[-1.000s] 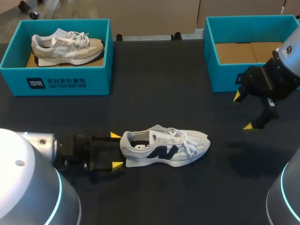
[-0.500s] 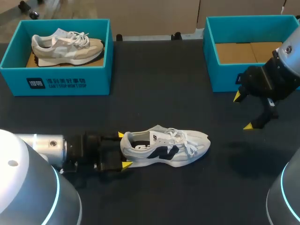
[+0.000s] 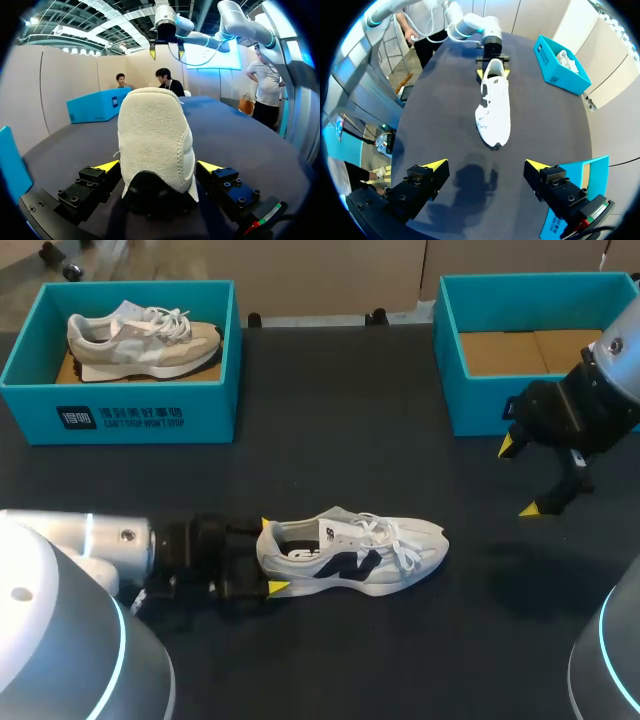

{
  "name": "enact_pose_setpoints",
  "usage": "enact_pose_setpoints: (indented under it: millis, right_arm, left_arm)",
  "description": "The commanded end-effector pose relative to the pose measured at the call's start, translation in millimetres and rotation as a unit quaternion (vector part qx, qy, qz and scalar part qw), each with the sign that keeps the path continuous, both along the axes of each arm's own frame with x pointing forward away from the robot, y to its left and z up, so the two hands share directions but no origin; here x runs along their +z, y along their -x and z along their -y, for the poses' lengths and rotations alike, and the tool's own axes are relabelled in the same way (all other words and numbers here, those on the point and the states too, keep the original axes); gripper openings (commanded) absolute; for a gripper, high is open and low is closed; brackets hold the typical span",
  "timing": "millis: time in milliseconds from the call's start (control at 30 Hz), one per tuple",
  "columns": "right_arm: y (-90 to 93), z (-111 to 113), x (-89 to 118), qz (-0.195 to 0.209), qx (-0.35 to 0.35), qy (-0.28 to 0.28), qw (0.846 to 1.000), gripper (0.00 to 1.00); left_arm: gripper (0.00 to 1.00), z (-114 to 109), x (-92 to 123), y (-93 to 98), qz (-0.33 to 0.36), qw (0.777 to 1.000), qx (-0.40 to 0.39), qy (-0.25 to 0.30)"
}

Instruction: Take the shoe out of the shoebox, open the shoe tongue, remove and reinsert the insole, then place the shoe into the shoebox

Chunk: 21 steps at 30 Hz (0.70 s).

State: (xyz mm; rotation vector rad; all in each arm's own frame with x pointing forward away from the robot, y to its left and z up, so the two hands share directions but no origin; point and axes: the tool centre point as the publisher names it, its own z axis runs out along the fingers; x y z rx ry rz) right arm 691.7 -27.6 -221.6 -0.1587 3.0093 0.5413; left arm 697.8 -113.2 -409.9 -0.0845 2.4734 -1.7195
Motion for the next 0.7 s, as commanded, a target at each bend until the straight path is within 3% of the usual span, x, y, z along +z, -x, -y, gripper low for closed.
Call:
enact_pose_setpoints:
  millis: [33,467,500,533,567,600,633,700]
  right_arm:
    - [-0.9,-0.8,-1.2,-0.001,0.000,0.001,1.000,1.00]
    - [-0.9,-0.8,-1.2,-0.001,0.000,0.001,1.000,1.00]
    - [-0.9,-0.8,-1.2,-0.001,0.000,0.001,1.000,1.00]
    - [-0.9,-0.8,-1.2,-0.001,0.000,0.001,1.000,1.00]
    - [-0.9,-0.8,-1.2,-0.001,0.000,0.001,1.000,1.00]
    - [-0.9,-0.8,-1.2,-0.001,0.000,0.001,1.000,1.00]
    - [-0.9,-0.8,-1.2,-0.001,0.000,0.001,1.000,1.00]
    - [-0.9,-0.8,-1.2,-0.001,0.000,0.001,1.000,1.00]
  left_arm:
    - [1.00,2.4,-2.7,-7.0,-0.003,1.000,-0.007,-0.007]
    - [1.00,5.7,-8.8,-13.1,-0.015,0.999,-0.025,-0.014]
    - [0.91,6.0,-9.3,-13.4,-0.017,0.999,-0.027,-0.014]
    - [0.49,6.1,-9.3,-13.5,-0.017,0.999,-0.028,-0.014]
    - [0.37,6.1,-9.4,-13.6,-0.017,0.999,-0.029,-0.015]
    - [0.15,6.1,-9.3,-13.8,-0.017,0.999,-0.031,-0.014]
    - [0.00,6.1,-8.7,-14.0,-0.018,0.999,-0.033,-0.014]
    - [0.00,6.3,-7.9,-14.0,-0.017,0.999,-0.036,-0.014]
